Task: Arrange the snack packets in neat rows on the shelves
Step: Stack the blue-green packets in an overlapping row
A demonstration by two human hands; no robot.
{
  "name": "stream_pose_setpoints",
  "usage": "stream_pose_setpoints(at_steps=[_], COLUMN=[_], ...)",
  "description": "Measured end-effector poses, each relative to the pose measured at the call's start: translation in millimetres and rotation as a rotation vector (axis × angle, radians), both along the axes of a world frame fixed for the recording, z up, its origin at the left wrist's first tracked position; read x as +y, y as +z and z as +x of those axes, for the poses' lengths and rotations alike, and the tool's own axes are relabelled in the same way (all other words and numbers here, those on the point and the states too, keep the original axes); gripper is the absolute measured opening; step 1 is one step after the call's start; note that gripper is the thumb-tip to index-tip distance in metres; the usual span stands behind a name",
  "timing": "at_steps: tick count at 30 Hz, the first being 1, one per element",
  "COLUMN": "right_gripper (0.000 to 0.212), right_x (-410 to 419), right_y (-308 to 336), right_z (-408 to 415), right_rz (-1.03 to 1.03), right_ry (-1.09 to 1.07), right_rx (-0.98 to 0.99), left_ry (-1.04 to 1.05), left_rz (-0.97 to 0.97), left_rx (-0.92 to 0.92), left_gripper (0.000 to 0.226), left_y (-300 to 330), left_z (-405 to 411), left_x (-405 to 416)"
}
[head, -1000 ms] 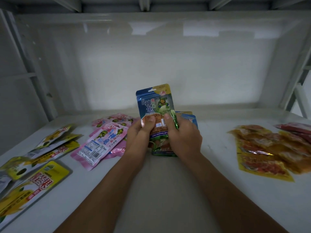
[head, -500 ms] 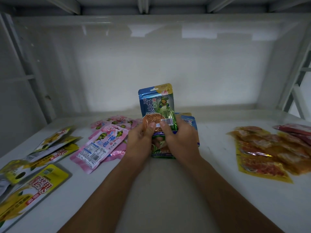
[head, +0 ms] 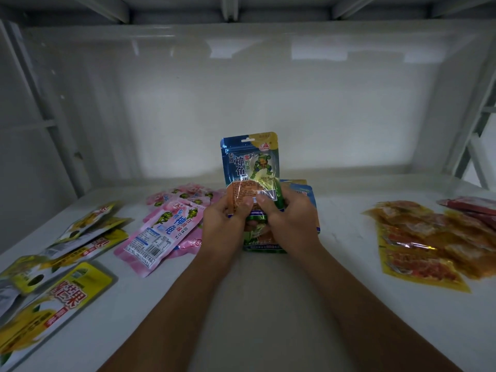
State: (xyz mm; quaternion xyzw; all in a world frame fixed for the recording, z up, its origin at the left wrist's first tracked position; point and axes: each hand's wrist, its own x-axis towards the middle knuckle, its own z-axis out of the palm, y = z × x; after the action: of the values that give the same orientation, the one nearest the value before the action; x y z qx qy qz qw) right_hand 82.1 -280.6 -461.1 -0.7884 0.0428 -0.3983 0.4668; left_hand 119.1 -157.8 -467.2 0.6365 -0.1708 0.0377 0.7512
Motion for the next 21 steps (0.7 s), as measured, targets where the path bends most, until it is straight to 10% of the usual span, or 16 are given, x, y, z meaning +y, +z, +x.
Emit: stream_pose_setpoints(at_steps=[21], right_gripper=[0.015], right_x=[2], right_y=[1], right_z=[-2], right_rz=[-0.058], right_ry=[-0.017], right_rx=[-0.031], left_ry=[0.024], left_rz=[-0.023], left_rx=[0.007], left_gripper=[0.019], left_y=[6], left_z=[-7], left_x=[0])
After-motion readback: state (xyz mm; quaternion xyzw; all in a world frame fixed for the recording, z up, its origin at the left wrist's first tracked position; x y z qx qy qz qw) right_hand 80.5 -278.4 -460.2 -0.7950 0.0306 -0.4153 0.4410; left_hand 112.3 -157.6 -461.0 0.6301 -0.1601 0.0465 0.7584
